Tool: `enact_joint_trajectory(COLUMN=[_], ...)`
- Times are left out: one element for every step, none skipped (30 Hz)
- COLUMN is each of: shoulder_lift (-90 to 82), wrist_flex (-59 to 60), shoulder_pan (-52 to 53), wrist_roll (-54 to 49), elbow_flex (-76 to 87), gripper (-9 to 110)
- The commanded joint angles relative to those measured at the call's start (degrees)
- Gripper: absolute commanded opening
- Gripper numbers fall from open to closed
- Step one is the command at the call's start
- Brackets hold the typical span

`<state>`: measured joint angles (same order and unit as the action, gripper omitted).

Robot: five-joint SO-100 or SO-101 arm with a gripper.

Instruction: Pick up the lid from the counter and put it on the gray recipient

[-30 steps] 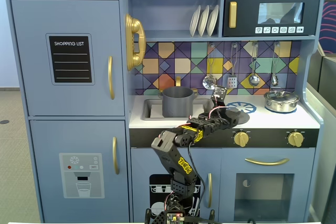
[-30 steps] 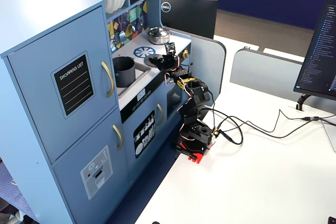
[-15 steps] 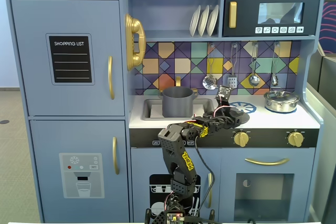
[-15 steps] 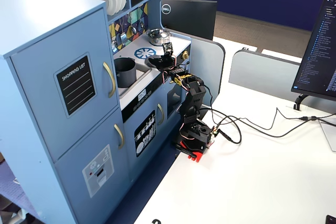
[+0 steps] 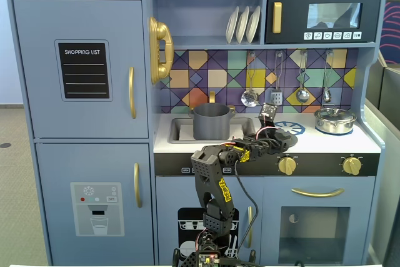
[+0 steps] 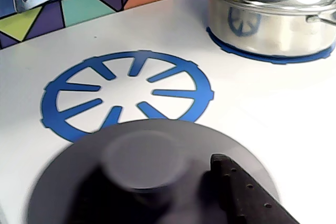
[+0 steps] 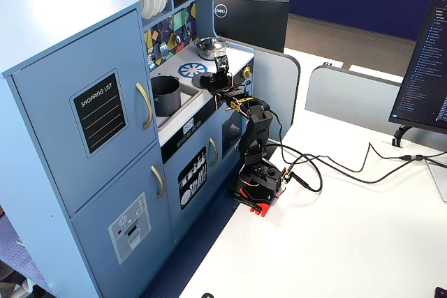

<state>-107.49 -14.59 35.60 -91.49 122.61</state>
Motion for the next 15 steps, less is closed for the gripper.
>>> enact_joint_trajectory(shoulder_lift=[-0.09, -0.09, -0.09, -0.09, -0.09, -0.18, -0.18, -0.18, -0.18, -0.26, -0.35, -0.53, -0.53, -0.62, -0.62], wrist_flex=[-1.58, -1.58, -1.58, -1.58, -1.76, -1.85, -1.93, -2.02, -2.02, -2.02, -2.02, -1.85, -1.14, -0.35, 0.53], shoulder_pan=[-0.97, -1.14, -1.23, -1.23, -1.41, -1.41, -1.41, -1.41, -1.41, -1.49, -1.49, -1.58, -1.58, -1.58, -1.76], wrist_roll=[-0.53, -0.26, 0.00, 0.09, 0.35, 0.44, 0.44, 0.35, 0.35, 0.44, 0.35, 0.44, 0.53, 0.44, 0.53], elbow_flex=[-3.52, -3.43, -3.43, -3.43, -3.43, -3.43, -3.52, -3.60, -3.96, -4.48, -5.19, -6.24, -7.82, -9.58, -11.51], gripper=[0, 0, 0, 0, 0, 0, 0, 0, 0, 0, 0, 0, 0, 0, 0])
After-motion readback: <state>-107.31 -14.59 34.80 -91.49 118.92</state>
